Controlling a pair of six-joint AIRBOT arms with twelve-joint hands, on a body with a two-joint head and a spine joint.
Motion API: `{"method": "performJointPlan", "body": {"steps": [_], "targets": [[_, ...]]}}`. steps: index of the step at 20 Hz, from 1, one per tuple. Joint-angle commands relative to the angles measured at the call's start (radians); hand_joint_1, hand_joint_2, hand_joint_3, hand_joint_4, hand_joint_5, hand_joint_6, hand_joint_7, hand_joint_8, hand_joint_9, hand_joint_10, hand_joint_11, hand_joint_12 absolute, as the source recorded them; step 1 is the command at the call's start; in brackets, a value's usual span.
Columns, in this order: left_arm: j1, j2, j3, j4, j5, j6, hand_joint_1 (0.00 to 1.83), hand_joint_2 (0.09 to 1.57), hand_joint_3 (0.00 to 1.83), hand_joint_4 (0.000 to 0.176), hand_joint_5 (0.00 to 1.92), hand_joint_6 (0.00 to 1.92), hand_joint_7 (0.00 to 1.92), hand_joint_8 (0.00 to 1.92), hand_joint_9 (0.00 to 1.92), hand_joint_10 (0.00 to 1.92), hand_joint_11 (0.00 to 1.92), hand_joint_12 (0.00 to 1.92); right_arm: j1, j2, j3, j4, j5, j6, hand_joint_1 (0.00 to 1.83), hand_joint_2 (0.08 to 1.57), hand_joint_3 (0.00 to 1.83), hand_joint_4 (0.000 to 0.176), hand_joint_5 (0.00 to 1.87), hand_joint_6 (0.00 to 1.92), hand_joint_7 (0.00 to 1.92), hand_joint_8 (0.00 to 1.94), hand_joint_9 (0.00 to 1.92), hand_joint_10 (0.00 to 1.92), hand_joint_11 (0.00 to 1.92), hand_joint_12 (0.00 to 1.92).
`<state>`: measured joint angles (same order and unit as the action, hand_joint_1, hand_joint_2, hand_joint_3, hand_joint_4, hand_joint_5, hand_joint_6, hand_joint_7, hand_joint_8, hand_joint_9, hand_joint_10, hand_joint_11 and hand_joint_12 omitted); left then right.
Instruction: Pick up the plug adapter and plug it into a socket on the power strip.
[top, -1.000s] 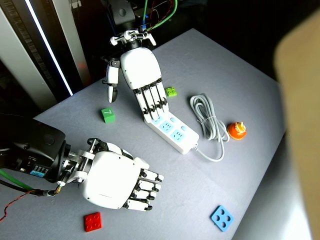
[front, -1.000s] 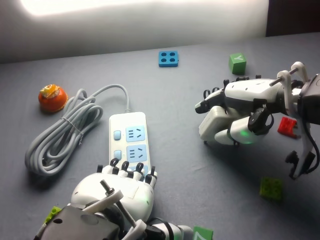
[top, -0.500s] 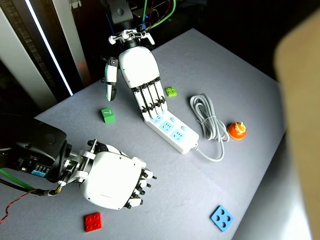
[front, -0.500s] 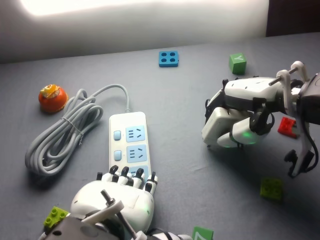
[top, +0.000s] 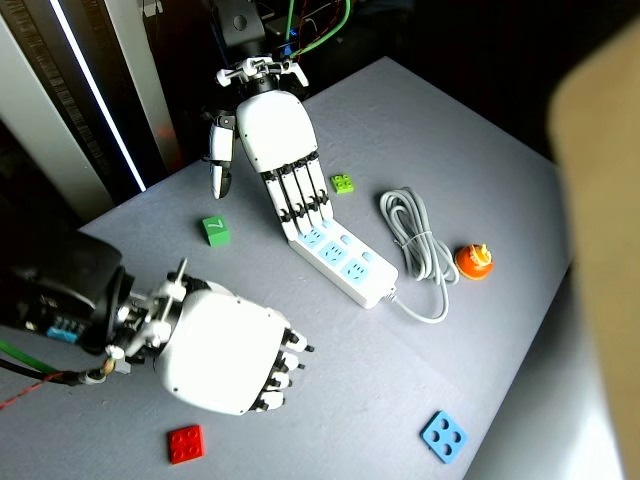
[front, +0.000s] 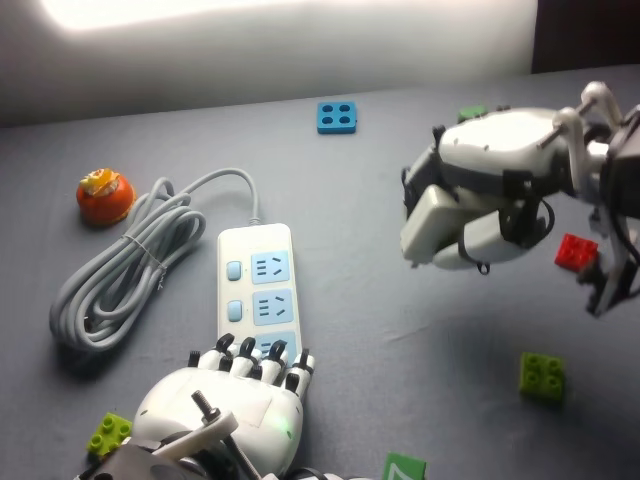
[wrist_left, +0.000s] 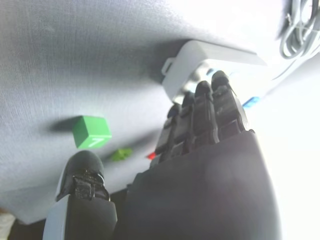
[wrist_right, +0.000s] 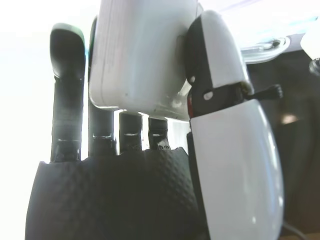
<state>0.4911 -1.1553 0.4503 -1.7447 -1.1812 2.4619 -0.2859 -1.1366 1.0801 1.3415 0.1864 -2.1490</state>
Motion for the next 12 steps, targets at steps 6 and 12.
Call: {"method": "performJointPlan", "body": {"steps": [6,12], "targets": [[0.000,0.001,0.000,0.021,-0.015,0.000,0.00,1.17,0.00,0.000,0.00,0.00,0.00,0.00,0.00,0.00,0.01,0.03,0.054,0.060,-0.167,-0.012,0.189,-0.324,1.24,1.17,0.00,0.000,0.82,1.03,0.95,1.27,0.77,1.28,0.71,1.61],[0.000,0.002,0.005,0.021,-0.007,-0.001,0.00,1.19,0.00,0.000,0.05,0.01,0.04,0.01,0.05,0.01,0.05,0.05,0.184,-0.026,-0.126,0.403,0.165,-0.723,1.23,1.17,0.00,0.000,0.86,0.99,0.90,1.33,0.74,1.28,0.67,1.63]]}}
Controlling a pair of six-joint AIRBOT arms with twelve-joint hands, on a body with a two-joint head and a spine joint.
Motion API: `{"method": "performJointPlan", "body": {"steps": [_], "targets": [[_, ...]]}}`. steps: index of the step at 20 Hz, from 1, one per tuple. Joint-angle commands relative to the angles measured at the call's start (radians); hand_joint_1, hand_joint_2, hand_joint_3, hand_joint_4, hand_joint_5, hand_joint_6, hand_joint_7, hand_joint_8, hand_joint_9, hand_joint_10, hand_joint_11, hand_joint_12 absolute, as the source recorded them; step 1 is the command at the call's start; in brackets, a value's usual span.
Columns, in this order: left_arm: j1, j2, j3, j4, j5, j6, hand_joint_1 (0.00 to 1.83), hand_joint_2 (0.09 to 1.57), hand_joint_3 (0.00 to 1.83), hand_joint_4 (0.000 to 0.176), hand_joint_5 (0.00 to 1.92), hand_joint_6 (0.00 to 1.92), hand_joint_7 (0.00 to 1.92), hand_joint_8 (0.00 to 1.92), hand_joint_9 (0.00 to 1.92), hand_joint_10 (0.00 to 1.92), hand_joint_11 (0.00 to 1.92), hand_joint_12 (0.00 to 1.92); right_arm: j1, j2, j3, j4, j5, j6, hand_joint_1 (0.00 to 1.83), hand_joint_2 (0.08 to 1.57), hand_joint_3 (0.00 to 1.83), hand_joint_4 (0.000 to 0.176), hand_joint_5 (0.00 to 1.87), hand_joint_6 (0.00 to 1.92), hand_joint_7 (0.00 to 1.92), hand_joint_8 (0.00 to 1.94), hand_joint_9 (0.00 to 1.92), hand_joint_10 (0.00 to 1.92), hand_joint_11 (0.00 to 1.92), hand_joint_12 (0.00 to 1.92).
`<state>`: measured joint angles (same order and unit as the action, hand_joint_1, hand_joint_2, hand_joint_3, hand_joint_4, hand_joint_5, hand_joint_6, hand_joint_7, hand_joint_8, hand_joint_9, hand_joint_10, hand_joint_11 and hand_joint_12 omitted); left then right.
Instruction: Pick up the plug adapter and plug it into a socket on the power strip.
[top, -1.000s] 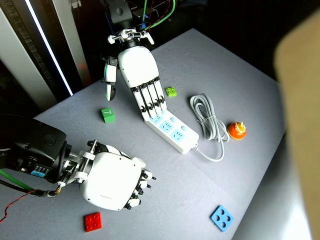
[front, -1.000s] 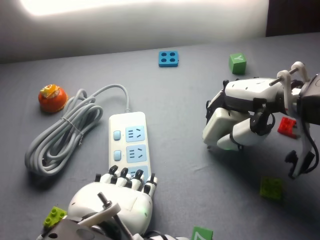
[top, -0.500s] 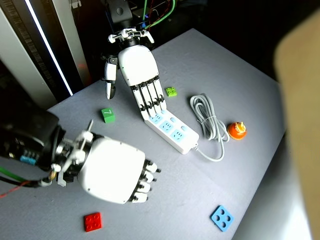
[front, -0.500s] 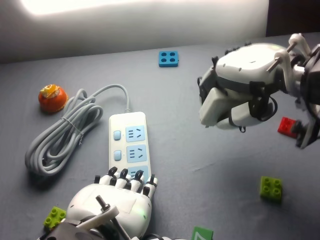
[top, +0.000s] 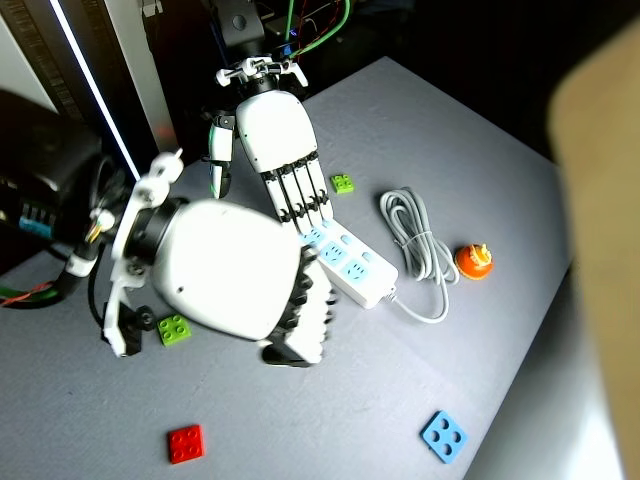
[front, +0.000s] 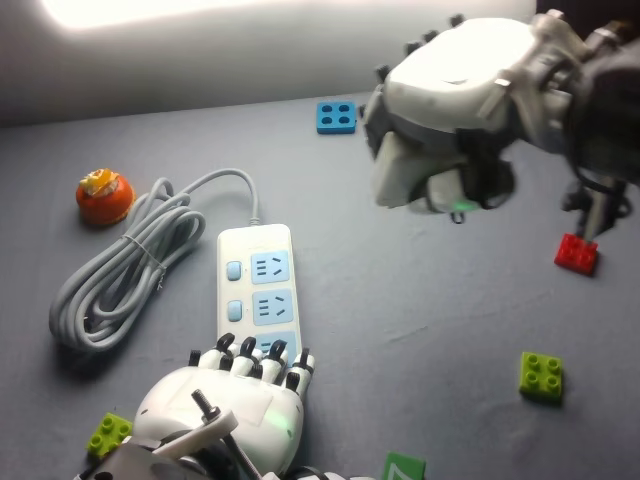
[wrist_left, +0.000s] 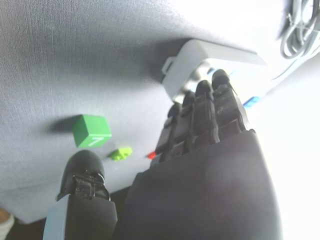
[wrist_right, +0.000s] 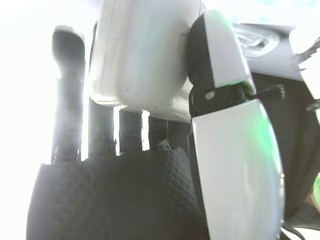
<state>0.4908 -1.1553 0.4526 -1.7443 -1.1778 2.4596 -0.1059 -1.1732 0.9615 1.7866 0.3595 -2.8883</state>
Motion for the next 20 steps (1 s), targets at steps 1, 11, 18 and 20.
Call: {"method": "performJointPlan", "body": {"steps": [1,11,18,20], "targets": [[-0.002,0.002,0.003,0.021,-0.009,0.001,0.00,1.19,0.00,0.000,0.07,0.00,0.06,0.00,0.08,0.00,0.06,0.08,0.019,-0.017,0.008,0.081,0.023,-0.096,1.23,1.17,0.00,0.000,0.86,0.98,0.90,1.34,0.74,1.28,0.68,1.63],[0.001,0.002,-0.008,0.021,0.002,-0.003,0.00,1.20,0.00,0.000,0.07,0.00,0.07,0.00,0.05,0.00,0.00,0.20,0.036,-0.198,0.102,0.186,0.083,-0.121,1.23,1.19,0.00,0.000,0.82,1.03,0.89,1.37,0.72,1.36,0.67,1.66],[0.002,0.007,-0.001,0.020,0.004,-0.019,0.00,1.18,0.00,0.000,0.05,0.00,0.04,0.00,0.04,0.00,0.00,0.09,0.023,-0.314,0.233,0.242,0.098,-0.122,1.22,1.19,0.00,0.000,0.82,1.05,0.89,1.35,0.77,1.30,0.71,1.61],[-0.004,0.006,0.001,0.020,0.004,-0.021,0.00,1.20,0.01,0.000,0.09,0.01,0.09,0.00,0.07,0.00,0.00,0.22,0.015,-0.341,0.272,0.242,0.082,-0.122,1.23,1.17,0.00,0.000,0.85,1.00,0.92,1.31,0.78,1.30,0.70,1.61]]}}
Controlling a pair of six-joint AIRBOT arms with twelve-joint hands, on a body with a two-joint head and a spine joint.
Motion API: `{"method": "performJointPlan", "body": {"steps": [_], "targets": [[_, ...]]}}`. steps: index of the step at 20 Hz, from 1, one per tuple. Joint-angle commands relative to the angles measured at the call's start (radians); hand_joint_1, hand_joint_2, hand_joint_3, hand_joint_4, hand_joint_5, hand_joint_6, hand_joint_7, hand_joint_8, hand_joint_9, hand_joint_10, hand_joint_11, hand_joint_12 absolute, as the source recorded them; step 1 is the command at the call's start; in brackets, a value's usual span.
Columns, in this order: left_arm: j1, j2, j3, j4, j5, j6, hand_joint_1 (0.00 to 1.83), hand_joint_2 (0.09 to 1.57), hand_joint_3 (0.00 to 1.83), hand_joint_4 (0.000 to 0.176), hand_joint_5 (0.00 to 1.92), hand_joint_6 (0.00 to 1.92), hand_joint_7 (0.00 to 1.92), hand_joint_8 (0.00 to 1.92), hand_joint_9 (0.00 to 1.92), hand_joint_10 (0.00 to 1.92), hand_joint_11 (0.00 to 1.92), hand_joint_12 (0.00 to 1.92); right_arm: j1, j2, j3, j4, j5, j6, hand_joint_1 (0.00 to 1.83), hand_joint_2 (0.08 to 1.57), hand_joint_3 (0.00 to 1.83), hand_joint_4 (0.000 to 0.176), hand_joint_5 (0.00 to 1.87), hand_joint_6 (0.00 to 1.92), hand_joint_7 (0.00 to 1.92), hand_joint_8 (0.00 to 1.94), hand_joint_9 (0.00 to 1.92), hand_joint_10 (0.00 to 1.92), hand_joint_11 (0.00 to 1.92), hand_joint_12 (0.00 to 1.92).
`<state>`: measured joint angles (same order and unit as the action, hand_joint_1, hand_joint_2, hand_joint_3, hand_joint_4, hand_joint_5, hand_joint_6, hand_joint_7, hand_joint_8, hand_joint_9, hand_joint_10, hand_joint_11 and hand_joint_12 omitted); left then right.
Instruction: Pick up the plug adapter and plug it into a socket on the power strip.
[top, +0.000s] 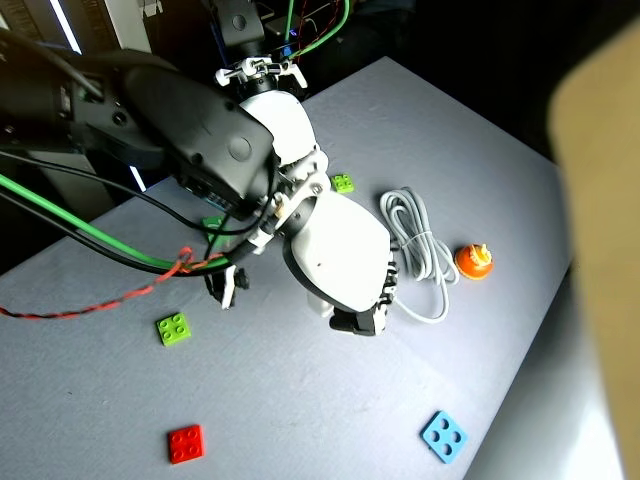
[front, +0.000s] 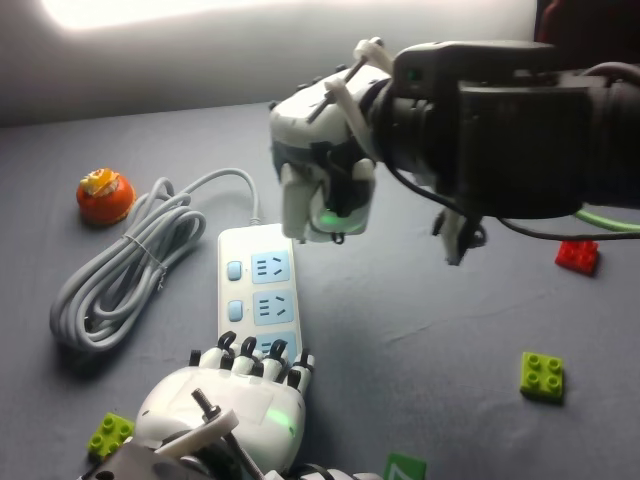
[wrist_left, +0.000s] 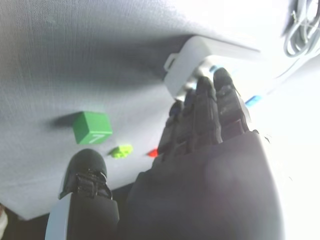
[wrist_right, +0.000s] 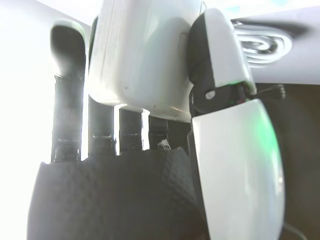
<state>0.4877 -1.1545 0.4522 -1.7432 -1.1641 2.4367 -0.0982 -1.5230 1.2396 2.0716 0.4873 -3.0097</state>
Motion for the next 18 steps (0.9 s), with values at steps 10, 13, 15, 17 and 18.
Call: {"method": "performJointPlan", "body": {"steps": [10,13,15,17,18], "targets": [[0.021,0.006,0.005,0.019,0.004,0.008,0.00,1.19,0.00,0.000,0.08,0.00,0.09,0.00,0.07,0.00,0.00,0.22,-0.014,-0.058,0.050,-0.044,-0.088,0.000,1.23,1.18,0.00,0.000,0.85,0.99,0.88,1.38,0.72,1.32,0.66,1.66],[0.032,0.006,0.001,0.020,0.004,0.008,0.00,1.20,0.00,0.000,0.09,0.00,0.09,0.00,0.09,0.00,0.00,0.28,-0.015,-0.067,0.051,-0.044,-0.089,0.000,1.24,1.16,0.00,0.000,0.89,0.94,0.92,1.32,0.75,1.28,0.64,1.66],[0.033,0.006,0.001,0.020,0.004,0.008,0.00,1.20,0.00,0.000,0.08,0.00,0.08,0.00,0.08,0.00,0.00,0.28,-0.018,-0.073,0.051,-0.044,-0.079,0.000,1.23,1.18,0.00,0.000,0.78,1.07,0.93,1.30,0.77,1.26,0.66,1.64],[0.031,0.006,0.001,0.020,0.004,0.010,0.00,1.20,0.00,0.000,0.07,0.00,0.07,0.00,0.08,0.00,0.00,0.25,-0.024,-0.076,0.051,-0.044,-0.074,0.000,1.23,1.18,0.00,0.000,0.79,1.06,0.92,1.32,0.76,1.27,0.66,1.64],[0.031,0.006,0.001,0.020,0.004,0.010,0.00,1.20,0.00,0.000,0.07,0.00,0.06,0.00,0.07,0.00,0.00,0.25,-0.027,-0.077,0.051,-0.044,-0.074,0.000,1.22,1.19,0.00,0.000,0.80,1.07,0.90,1.34,0.74,1.29,0.64,1.65]]}}
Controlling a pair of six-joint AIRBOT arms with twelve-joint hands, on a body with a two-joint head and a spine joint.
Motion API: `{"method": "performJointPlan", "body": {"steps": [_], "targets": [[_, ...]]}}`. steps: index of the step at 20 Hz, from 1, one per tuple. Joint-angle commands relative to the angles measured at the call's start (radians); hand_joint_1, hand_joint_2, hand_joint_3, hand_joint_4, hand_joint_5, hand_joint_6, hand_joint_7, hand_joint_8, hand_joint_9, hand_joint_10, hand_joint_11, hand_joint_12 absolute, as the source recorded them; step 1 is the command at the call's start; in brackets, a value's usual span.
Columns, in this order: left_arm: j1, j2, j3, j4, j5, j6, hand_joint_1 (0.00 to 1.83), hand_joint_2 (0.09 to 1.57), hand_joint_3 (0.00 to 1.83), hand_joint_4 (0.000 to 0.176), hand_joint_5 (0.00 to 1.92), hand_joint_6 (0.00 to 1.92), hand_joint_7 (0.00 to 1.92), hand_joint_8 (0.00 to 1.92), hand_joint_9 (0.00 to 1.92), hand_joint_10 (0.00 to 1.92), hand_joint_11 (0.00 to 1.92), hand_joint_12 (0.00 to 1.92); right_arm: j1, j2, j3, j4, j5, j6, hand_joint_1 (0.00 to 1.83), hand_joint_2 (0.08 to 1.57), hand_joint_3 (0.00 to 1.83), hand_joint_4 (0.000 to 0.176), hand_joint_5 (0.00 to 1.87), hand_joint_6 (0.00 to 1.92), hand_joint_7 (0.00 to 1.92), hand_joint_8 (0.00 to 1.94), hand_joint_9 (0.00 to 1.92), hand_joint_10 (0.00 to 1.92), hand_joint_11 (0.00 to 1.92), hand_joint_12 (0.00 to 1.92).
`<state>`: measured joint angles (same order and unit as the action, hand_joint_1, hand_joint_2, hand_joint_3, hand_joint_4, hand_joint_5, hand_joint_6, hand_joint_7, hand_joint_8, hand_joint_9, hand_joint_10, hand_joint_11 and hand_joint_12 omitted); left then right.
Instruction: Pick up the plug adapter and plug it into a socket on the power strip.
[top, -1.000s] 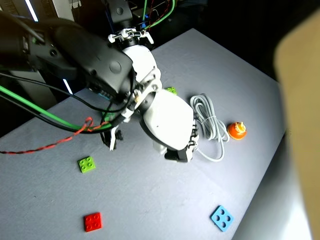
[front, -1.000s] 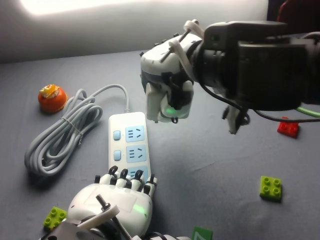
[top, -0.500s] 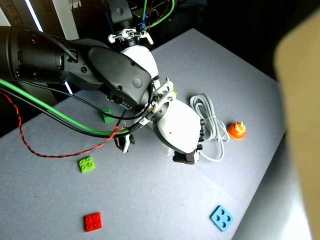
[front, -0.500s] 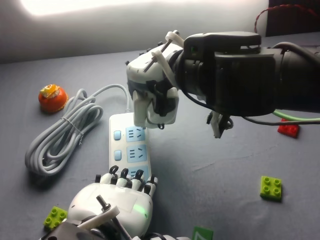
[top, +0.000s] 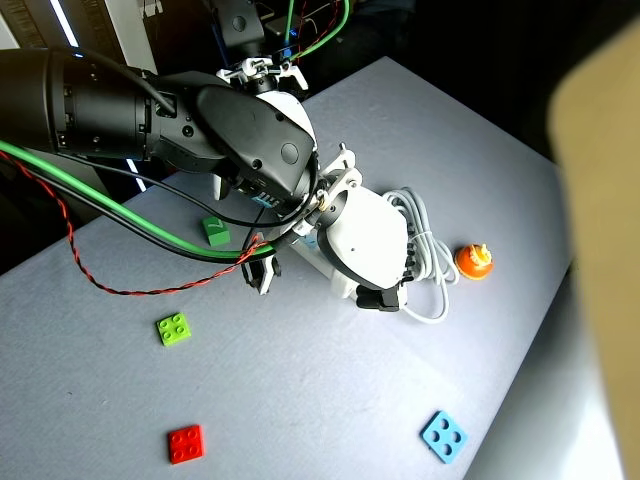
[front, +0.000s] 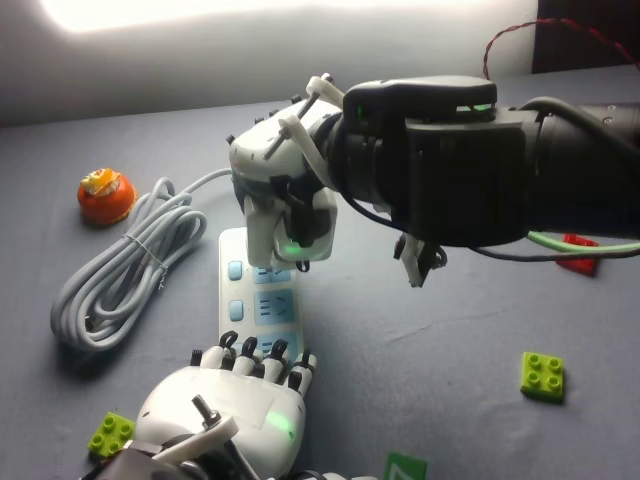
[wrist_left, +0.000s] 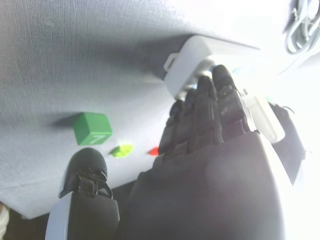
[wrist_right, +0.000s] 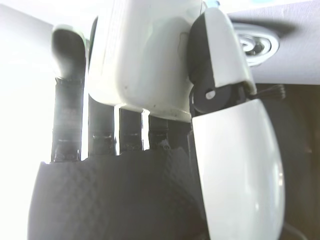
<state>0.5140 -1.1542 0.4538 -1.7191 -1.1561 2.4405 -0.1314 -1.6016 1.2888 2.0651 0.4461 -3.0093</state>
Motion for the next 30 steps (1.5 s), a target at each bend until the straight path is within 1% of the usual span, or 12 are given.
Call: {"method": "performJointPlan", "body": {"steps": [1,4,6,8,10,11,14,18,22,24,26,30], "targets": [[0.004,0.006,-0.002,-0.004,-0.004,0.006,0.00,1.20,0.00,0.000,0.08,0.00,0.07,0.00,0.08,0.00,0.00,0.25,0.003,0.002,0.001,-0.038,-0.034,-0.001,1.22,1.18,0.00,0.000,0.84,1.03,0.89,1.35,0.72,1.29,0.63,1.65],[0.005,0.006,-0.003,-0.004,-0.004,0.009,0.00,1.19,0.00,0.000,0.07,0.00,0.07,0.00,0.08,0.00,0.00,0.25,0.002,0.002,0.002,-0.038,-0.044,-0.001,1.22,1.18,0.00,0.000,0.87,0.98,0.87,1.37,0.70,1.31,0.62,1.67],[0.004,0.006,-0.003,-0.004,-0.004,0.009,0.00,1.21,0.00,0.000,0.09,0.01,0.08,0.00,0.08,0.00,0.00,0.24,0.002,0.001,0.003,-0.038,-0.048,-0.001,1.21,1.19,0.00,0.000,0.82,1.06,0.87,1.37,0.72,1.31,0.62,1.67],[0.004,0.006,-0.003,-0.004,-0.004,0.011,0.00,1.20,0.00,0.000,0.07,0.00,0.06,0.00,0.06,0.00,0.00,0.22,0.002,-0.003,0.009,-0.038,-0.049,-0.001,1.22,1.18,0.00,0.000,0.85,1.01,0.89,1.34,0.72,1.30,0.62,1.66],[0.004,0.006,-0.004,-0.004,-0.004,0.012,0.00,1.20,0.00,0.000,0.08,0.00,0.06,0.00,0.06,0.00,0.00,0.24,0.002,-0.007,0.014,-0.038,-0.049,-0.001,1.23,1.17,0.00,0.000,0.86,0.99,0.91,1.31,0.74,1.26,0.63,1.64],[0.004,0.006,-0.005,-0.004,-0.004,0.012,0.00,1.20,0.00,0.000,0.08,0.00,0.07,0.01,0.07,0.00,0.00,0.25,0.002,-0.008,0.015,-0.038,-0.050,-0.001,1.22,1.18,0.00,0.000,0.83,1.04,0.89,1.33,0.74,1.26,0.62,1.65],[0.003,0.007,-0.004,-0.004,-0.004,0.012,0.00,1.20,0.00,0.000,0.09,0.00,0.08,0.01,0.08,0.00,0.00,0.27,0.005,-0.010,0.016,-0.038,-0.050,-0.001,1.22,1.17,0.00,0.000,0.86,1.00,0.90,1.33,0.71,1.30,0.62,1.68],[0.003,0.009,-0.004,-0.004,-0.001,0.020,0.00,1.20,0.00,0.000,0.09,0.00,0.08,0.00,0.08,0.00,0.00,0.30,0.005,-0.009,0.016,-0.038,-0.042,-0.001,1.22,1.17,0.00,0.000,0.84,1.03,0.91,1.31,0.74,1.30,0.64,1.66],[0.003,0.010,-0.005,-0.004,-0.001,0.024,0.00,1.20,0.00,0.000,0.06,0.00,0.06,0.00,0.05,0.00,0.00,0.20,0.006,-0.001,0.016,-0.038,-0.036,0.000,1.22,1.18,0.00,0.000,0.82,1.05,0.90,1.33,0.73,1.31,0.64,1.66],[0.004,0.011,-0.005,-0.004,-0.001,0.029,0.00,1.20,0.00,0.000,0.08,0.00,0.08,0.00,0.07,0.00,0.00,0.23,0.005,0.003,0.016,-0.038,-0.042,-0.001,1.23,1.17,0.00,0.000,0.87,0.97,0.90,1.33,0.73,1.31,0.65,1.65],[0.004,0.013,-0.007,-0.004,-0.001,0.029,0.00,1.20,0.00,0.000,0.09,0.00,0.07,0.00,0.07,0.00,0.00,0.24,0.005,0.003,0.016,-0.038,-0.042,-0.001,1.22,1.18,0.00,0.000,0.83,1.05,0.90,1.33,0.72,1.31,0.63,1.67],[0.002,0.013,-0.006,-0.004,-0.001,0.031,0.00,1.19,0.00,0.000,0.09,0.00,0.09,0.01,0.08,0.01,0.00,0.23,0.005,0.000,0.016,-0.038,-0.044,-0.001,1.22,1.18,0.00,0.000,0.87,0.99,0.89,1.34,0.71,1.30,0.63,1.68]]}}
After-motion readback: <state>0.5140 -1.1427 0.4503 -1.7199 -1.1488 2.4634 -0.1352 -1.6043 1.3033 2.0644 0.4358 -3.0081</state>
